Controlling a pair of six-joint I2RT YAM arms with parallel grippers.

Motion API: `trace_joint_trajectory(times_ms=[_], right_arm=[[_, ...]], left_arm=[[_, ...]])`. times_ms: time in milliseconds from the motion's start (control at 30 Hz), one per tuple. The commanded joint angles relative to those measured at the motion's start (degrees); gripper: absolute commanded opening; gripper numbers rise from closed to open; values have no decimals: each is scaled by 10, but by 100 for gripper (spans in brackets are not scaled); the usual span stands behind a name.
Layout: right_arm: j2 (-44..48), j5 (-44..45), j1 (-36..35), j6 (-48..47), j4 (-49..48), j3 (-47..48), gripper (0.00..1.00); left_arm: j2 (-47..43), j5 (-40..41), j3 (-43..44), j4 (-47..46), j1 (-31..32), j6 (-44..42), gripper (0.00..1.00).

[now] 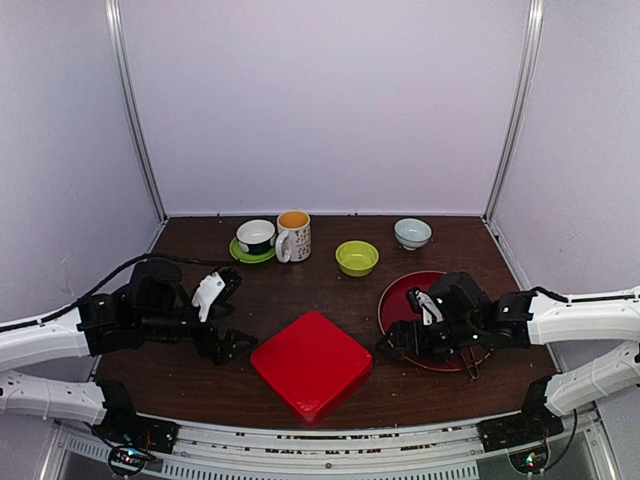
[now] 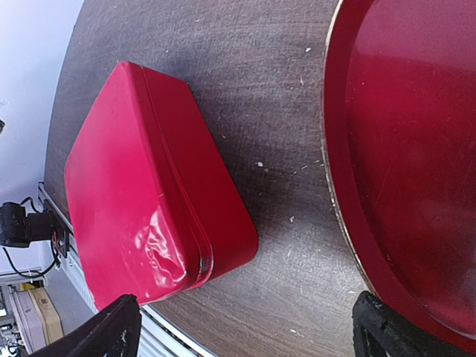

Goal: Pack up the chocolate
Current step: Press the box lid onto the packing box.

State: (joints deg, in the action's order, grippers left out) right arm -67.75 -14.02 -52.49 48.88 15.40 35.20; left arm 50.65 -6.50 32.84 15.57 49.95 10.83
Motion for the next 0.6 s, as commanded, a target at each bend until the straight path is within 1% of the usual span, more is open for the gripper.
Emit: trace_joint_trajectory(times_ms=[0, 67, 200, 267, 367, 467, 567], right_arm=[[-2, -14, -8, -8, 2, 8, 100], [-2, -17, -9, -3, -9, 3, 100], [-5, -30, -11, 4, -28, -3, 100], [-8, -29, -12, 3, -29, -2, 100], [-13, -33, -12, 3, -39, 0, 100], [-23, -36, -12, 8, -50, -2, 100], [-31, -43, -11, 14, -60, 1, 100]], left_arm=[[33, -37, 58, 24, 4, -155, 98], [60, -73, 84, 80, 5, -217, 98], [108, -79, 117, 184, 6, -306, 98], [130, -77, 133, 221, 6, -327, 98], [168, -73, 152, 245, 7, -330, 98], [204, -68, 155, 244, 19, -324, 98], [231, -47, 159, 237, 26, -326, 98]])
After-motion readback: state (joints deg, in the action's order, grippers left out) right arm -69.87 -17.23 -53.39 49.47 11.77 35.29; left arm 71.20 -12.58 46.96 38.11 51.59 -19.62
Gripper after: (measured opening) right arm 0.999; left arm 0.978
